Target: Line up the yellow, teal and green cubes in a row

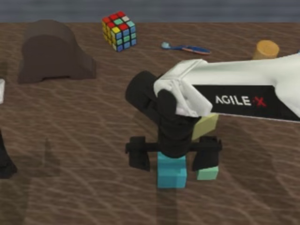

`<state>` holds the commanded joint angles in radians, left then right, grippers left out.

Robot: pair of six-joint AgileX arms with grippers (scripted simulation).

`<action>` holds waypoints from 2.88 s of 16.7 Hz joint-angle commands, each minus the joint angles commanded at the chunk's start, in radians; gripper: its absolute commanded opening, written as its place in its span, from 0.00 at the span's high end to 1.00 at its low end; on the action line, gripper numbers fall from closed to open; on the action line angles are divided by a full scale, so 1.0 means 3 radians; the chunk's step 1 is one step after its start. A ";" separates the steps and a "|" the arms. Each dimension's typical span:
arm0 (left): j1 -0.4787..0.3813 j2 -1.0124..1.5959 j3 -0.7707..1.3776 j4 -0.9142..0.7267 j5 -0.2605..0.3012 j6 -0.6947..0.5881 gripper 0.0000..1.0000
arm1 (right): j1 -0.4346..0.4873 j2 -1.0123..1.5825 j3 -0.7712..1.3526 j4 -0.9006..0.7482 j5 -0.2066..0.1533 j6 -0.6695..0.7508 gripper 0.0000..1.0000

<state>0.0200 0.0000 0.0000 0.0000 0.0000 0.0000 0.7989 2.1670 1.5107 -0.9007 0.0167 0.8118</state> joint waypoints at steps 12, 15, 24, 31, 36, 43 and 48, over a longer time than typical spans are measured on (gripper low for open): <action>0.0000 0.0000 0.0000 0.0000 0.0000 0.0000 0.00 | 0.0029 -0.0273 0.0517 -0.0792 -0.0002 0.0001 0.00; 0.0000 0.0000 0.0000 0.0000 0.0000 0.0000 0.00 | 0.0030 -0.0281 0.0527 -0.0806 -0.0002 0.0000 0.00; 0.0000 0.0000 0.0000 0.0000 0.0000 0.0000 0.00 | -0.0318 0.0101 0.1066 -0.1024 -0.0019 -0.0939 0.00; 0.0000 0.0000 0.0000 0.0000 0.0000 0.0000 0.00 | -0.0833 0.0572 0.1812 -0.1321 -0.0041 -0.2476 0.00; 0.0000 0.0000 0.0000 0.0000 0.0000 0.0000 0.00 | -0.0958 0.0658 0.1986 -0.1373 -0.0040 -0.2760 0.00; 0.0000 0.0000 0.0000 0.0000 0.0000 0.0000 0.00 | -0.0951 0.0733 0.1679 -0.0992 -0.0039 -0.2751 0.00; 0.0000 0.0000 0.0000 0.0000 0.0000 0.0000 0.00 | -0.0953 0.0890 0.1245 -0.0393 -0.0037 -0.2753 0.00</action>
<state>0.0200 0.0000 0.0000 0.0000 0.0000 0.0000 0.5130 2.4339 1.8841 -1.0185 0.0056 -0.0141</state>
